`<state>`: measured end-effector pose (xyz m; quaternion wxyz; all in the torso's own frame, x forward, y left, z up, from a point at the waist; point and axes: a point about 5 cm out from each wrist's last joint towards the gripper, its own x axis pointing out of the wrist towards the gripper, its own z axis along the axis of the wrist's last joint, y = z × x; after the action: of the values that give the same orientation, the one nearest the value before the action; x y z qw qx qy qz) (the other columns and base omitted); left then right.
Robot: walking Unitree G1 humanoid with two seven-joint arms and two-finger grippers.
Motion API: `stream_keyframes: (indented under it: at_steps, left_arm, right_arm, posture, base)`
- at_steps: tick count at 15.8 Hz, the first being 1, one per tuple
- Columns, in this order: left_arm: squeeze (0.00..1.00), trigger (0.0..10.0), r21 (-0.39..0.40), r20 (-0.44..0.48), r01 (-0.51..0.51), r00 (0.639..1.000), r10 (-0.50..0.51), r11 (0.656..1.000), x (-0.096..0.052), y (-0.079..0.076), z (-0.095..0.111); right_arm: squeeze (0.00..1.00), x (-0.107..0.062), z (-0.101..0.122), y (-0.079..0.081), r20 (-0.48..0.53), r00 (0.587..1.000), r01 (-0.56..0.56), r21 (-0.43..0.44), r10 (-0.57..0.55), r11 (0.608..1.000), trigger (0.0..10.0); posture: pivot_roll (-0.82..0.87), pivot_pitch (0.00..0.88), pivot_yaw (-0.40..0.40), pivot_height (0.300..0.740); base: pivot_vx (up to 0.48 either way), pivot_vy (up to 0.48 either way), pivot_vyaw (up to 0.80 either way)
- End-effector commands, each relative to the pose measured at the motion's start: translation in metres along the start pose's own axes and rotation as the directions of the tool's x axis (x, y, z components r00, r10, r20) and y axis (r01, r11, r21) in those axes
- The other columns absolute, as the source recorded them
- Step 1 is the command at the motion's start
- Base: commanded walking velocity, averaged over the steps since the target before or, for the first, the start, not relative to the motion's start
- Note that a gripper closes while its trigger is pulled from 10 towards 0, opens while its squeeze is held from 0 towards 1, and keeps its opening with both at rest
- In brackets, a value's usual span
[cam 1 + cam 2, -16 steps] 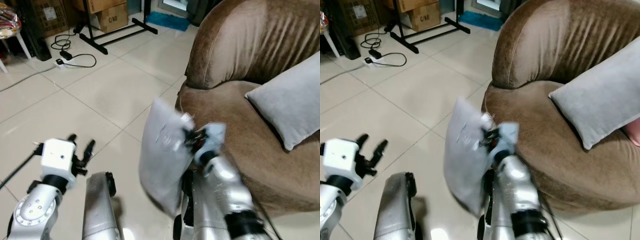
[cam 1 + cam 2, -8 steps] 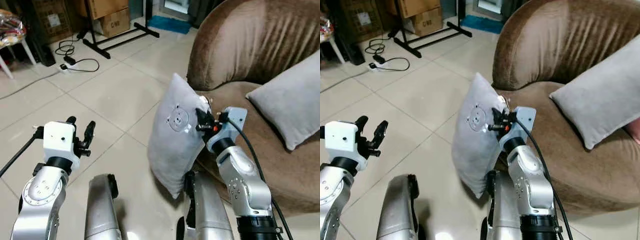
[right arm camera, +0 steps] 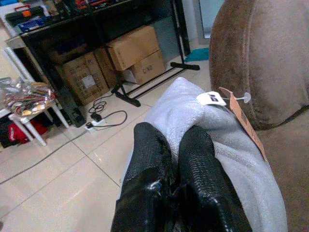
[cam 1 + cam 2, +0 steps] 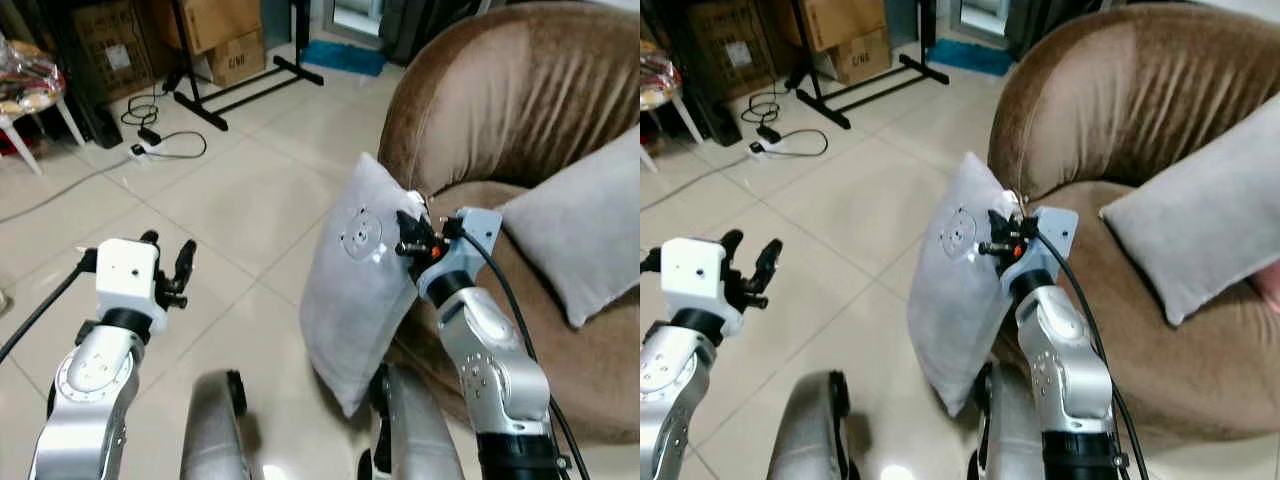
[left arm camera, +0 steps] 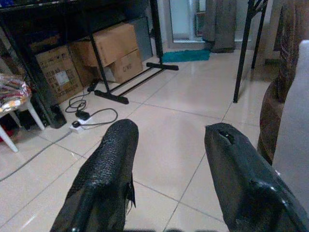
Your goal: Move the pillow to the sofa from floor
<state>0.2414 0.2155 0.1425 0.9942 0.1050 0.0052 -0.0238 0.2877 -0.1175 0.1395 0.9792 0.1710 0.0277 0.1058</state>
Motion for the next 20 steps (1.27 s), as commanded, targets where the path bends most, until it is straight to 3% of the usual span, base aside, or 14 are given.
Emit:
stream_keyframes:
  at_steps: [1, 14, 20]
  left_arm:
    - [0.00, 10.0, 0.007, 0.007, 0.006, 1.000, -0.006, 1.000, 0.0017, -0.0010, 0.0011]
    - [0.00, 10.0, 0.003, -0.010, 0.030, 0.999, -0.030, 1.000, 0.0018, -0.0101, -0.0053]
    - [0.00, 10.0, 0.006, -0.013, 0.023, 1.000, -0.023, 1.000, 0.0000, -0.0092, -0.0070]
  right_arm:
    - [0.00, -0.0003, 0.0090, 0.0058, 0.041, 0.999, -0.017, 0.018, 0.016, 1.000, 10.0]
    - [0.00, -0.0039, 0.0154, -0.0007, 0.048, 0.999, 0.014, 0.010, -0.015, 1.000, 10.0]
    - [0.00, -0.0015, 0.0138, 0.0028, 0.034, 0.999, -0.010, 0.025, 0.009, 1.000, 10.0]
  posture:
    - [0.00, 0.000, -0.030, 0.609]
    - [-0.03, 0.000, -0.019, 0.739]
    - [-0.01, 0.000, -0.041, 0.740]
  base:
    - [0.000, 0.000, 0.00]
    - [0.000, 0.000, 0.00]
    - [0.000, 0.000, 0.00]
